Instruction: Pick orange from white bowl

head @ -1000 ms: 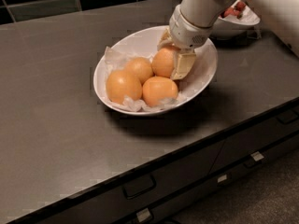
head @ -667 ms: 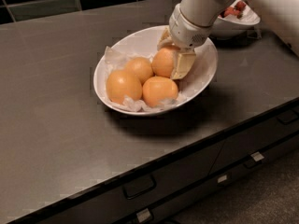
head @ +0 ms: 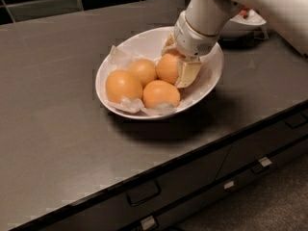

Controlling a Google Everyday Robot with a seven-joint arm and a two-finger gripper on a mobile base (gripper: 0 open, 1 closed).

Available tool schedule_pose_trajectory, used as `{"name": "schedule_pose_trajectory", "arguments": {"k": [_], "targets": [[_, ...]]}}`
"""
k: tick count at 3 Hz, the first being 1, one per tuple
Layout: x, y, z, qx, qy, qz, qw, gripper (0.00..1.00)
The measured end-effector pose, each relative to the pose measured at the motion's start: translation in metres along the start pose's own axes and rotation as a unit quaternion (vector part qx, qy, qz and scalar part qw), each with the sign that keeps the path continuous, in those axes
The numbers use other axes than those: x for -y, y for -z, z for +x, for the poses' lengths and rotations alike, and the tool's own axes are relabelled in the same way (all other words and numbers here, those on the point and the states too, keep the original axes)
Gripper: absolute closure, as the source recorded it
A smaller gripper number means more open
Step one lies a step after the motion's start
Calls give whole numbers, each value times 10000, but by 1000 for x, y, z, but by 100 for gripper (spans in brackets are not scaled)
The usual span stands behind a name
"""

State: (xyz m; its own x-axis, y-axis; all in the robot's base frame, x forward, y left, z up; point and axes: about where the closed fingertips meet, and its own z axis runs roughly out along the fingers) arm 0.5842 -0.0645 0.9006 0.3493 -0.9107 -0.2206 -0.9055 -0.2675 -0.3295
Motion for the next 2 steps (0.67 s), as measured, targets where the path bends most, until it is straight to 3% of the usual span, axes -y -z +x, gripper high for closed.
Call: {"name": "schedule_pose_trajectory", "arguments": {"k": [1, 2], "targets": [[1, 2, 0, 0, 0, 0, 10000, 51], [1, 2, 0, -1, -1, 2, 10000, 70]]}}
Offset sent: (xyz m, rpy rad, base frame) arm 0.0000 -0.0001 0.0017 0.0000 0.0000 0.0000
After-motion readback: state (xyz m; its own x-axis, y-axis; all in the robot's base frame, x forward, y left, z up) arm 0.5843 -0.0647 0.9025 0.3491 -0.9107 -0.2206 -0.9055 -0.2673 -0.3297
